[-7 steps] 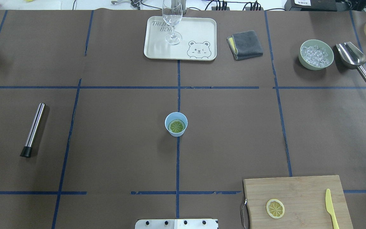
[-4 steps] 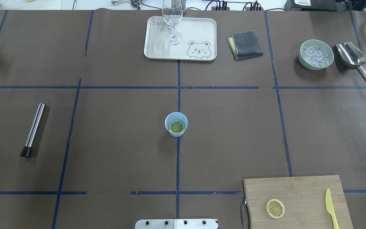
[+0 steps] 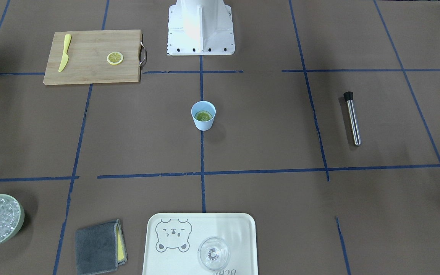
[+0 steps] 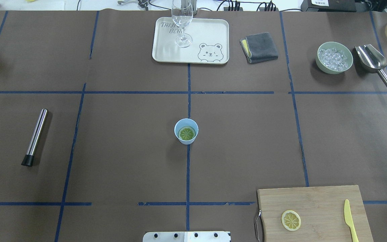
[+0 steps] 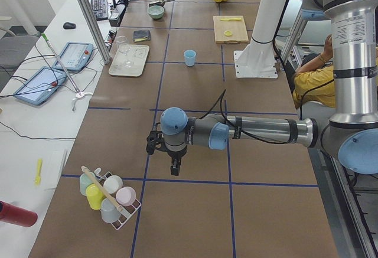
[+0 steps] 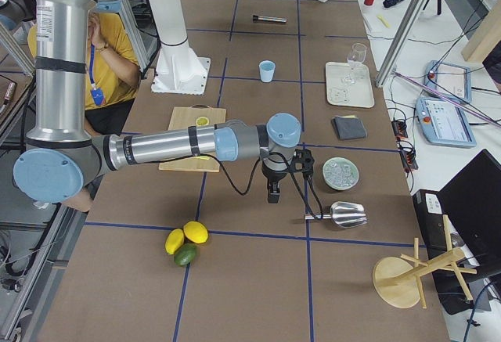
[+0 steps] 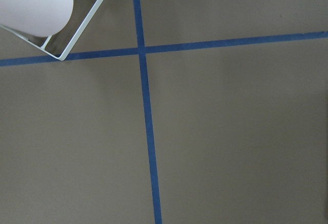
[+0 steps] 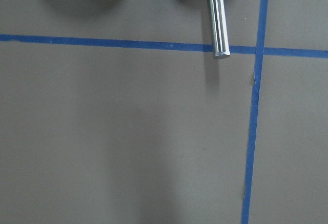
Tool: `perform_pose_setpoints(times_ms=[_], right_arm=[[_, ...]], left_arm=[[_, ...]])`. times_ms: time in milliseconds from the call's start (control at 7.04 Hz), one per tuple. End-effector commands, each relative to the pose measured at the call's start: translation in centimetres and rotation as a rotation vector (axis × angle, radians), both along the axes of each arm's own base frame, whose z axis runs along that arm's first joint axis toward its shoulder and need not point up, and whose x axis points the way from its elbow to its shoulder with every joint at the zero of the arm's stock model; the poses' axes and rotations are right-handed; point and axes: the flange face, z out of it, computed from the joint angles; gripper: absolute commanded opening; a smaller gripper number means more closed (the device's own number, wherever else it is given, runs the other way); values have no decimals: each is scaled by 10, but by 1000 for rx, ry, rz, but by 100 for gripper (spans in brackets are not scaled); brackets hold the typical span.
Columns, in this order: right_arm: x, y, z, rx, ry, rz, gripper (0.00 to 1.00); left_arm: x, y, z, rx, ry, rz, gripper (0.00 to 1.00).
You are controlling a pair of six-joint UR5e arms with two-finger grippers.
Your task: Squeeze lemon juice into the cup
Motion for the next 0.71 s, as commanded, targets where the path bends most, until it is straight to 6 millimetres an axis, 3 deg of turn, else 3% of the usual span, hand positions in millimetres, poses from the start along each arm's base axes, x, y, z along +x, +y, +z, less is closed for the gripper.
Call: perform_pose_setpoints(times_ms=[0,568], right_arm=[[1,-1,-2,3,-1,4,100],[1,-2,-5,11,-3,3,100]], left_arm=[[0,0,0,3,0,1,100],[1,-5,-6,13,1,1,100]])
